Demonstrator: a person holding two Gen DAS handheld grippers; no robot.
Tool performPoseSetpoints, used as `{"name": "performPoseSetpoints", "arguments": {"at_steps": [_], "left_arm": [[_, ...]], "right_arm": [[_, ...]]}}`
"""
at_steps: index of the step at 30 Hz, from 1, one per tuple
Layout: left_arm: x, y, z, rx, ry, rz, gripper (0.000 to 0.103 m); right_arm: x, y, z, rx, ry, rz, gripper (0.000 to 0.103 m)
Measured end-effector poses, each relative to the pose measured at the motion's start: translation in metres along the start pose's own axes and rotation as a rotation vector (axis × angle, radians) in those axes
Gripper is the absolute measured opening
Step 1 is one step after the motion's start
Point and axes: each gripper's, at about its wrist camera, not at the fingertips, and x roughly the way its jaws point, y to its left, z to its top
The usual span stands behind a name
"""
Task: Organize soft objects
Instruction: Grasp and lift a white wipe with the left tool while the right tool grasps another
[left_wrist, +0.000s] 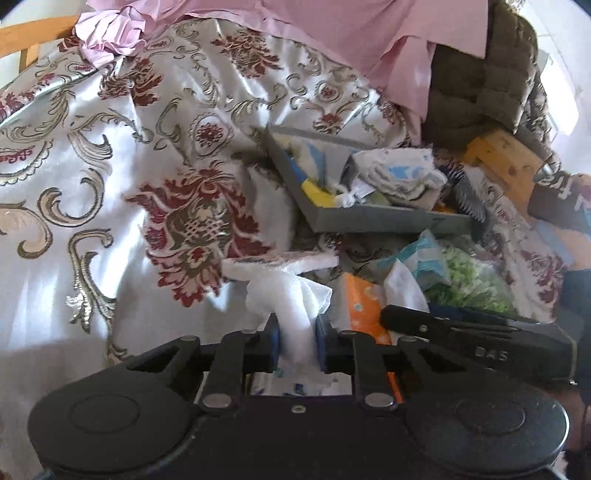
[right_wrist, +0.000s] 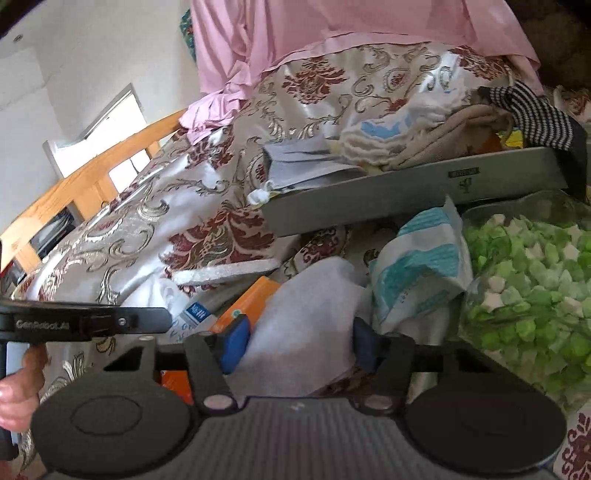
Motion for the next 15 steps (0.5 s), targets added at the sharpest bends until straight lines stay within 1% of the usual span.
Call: {"name": "performPoseSetpoints", "arguments": {"at_steps": [3,6,8,12,15], "left_arm": [[-0.002,-0.004,0.000,0.012,-0.006,-0.024,0.020],[-0.002,-0.010,-0.003,0.045,-0.010,-0.024,0.020],[-0.001,-0.012,-0.005,0.055,-0.003,-0.028,0.020],[-0.001,-0.016,-0.007,0.072,-0.001,-0.033,0.020],[-0.001,-0.018,-0.008,0.087,-0.004,-0.032,0.020]], "right_arm": [[0.000,0.001,0.002,-0.007,-0.003,-0.012,0.053],[-0.002,0.004,0.004,-0.026,-0.008,-0.036,0.047],[-0.004,0.007,0.005,-0.038,-0.016,-0.054,0.038],[-0.006,0.010,0.006,-0.066,-0.026,-0.088,0.027],[-0.008,0.016,0.008,-0.105,-0.035,-0.118,0.015]]}}
